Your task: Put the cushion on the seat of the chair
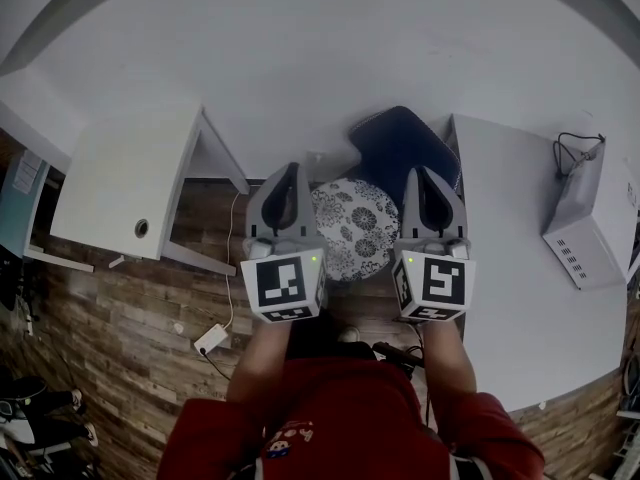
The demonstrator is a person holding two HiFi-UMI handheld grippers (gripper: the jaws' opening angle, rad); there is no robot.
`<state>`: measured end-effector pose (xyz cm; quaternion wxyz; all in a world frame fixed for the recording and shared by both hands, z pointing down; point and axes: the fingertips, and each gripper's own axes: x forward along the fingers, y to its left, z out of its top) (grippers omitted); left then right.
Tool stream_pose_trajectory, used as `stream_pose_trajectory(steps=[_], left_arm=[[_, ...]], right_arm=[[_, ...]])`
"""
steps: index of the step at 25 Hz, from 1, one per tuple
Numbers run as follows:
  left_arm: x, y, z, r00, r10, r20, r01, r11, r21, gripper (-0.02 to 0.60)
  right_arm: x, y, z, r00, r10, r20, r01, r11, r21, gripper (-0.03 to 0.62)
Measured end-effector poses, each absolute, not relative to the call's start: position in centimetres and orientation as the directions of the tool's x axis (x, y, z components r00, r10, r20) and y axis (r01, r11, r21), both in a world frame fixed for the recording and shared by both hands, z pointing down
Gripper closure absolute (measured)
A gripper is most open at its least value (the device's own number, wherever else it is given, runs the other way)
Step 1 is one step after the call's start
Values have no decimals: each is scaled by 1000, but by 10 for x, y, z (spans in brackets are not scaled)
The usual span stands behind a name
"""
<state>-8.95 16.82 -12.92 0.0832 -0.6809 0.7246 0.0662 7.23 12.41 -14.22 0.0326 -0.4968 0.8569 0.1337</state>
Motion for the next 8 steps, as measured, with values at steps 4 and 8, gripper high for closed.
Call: stream_pose_trajectory(steps=[4, 8], left_arm=[[-93, 167, -124, -68, -976, -205, -997, 71, -8, 554], [-92, 164, -124, -54, -973, -226, -999, 53, 10, 554]], right_arm=[[72, 122, -140, -504, -841, -195, -861, 471, 193, 566], [71, 121, -141, -512, -832, -211, -856, 477, 199, 566]])
